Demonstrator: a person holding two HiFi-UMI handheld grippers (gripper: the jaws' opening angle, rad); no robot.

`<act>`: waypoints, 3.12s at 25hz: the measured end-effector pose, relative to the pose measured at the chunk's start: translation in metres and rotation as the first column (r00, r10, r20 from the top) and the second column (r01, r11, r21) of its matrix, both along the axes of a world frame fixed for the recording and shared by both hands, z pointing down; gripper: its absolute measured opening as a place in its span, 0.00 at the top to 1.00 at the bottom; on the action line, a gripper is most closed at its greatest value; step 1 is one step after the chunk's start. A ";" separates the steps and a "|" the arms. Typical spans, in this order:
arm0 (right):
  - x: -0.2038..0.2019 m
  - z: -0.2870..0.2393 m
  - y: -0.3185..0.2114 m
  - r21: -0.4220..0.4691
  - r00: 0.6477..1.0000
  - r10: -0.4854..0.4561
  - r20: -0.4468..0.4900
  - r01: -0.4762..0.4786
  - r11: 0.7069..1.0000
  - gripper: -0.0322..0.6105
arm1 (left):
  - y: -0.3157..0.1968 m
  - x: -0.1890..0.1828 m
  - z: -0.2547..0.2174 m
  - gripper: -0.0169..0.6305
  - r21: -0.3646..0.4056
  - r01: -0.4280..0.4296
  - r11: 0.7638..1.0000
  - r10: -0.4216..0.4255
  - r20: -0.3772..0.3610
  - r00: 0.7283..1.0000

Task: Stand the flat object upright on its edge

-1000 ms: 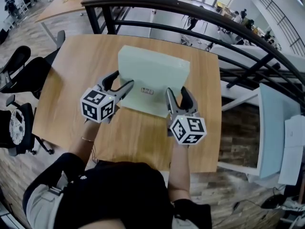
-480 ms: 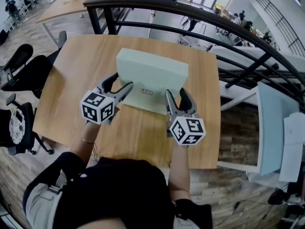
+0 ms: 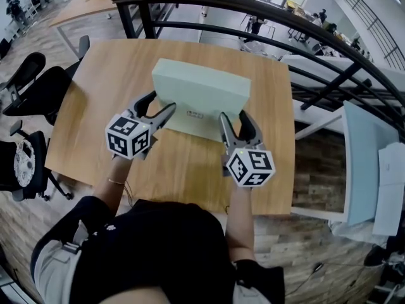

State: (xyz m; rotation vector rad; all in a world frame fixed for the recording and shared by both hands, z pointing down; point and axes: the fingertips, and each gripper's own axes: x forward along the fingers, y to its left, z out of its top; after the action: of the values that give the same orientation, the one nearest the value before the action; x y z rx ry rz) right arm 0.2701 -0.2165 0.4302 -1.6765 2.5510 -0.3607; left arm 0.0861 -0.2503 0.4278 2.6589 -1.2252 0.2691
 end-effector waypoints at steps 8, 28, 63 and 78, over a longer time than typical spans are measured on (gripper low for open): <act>0.000 0.002 0.014 -0.015 0.999 -0.047 0.009 0.047 0.999 0.58 | 0.013 -0.002 0.002 0.54 -0.011 -0.005 1.000 0.005 -0.006 1.000; -0.003 -0.013 0.029 0.024 0.997 -0.082 -0.015 0.082 0.996 0.58 | 0.029 -0.010 -0.003 0.54 -0.010 0.005 1.000 -0.005 -0.008 1.000; 0.006 -0.017 0.070 0.042 0.999 -0.046 0.016 0.045 0.998 0.90 | 0.063 0.002 -0.018 0.91 0.062 -0.046 0.997 0.049 -0.052 0.997; 0.004 -0.015 0.069 0.026 0.999 -0.038 0.021 0.037 0.999 0.90 | 0.062 0.000 -0.016 0.91 0.048 -0.052 0.997 0.055 -0.063 0.997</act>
State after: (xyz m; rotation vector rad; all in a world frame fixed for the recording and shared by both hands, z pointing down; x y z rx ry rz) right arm 0.2745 -0.1472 0.4152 -1.6095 2.5633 -0.3456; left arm 0.0856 -0.1880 0.4120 2.7202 -1.1555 0.1647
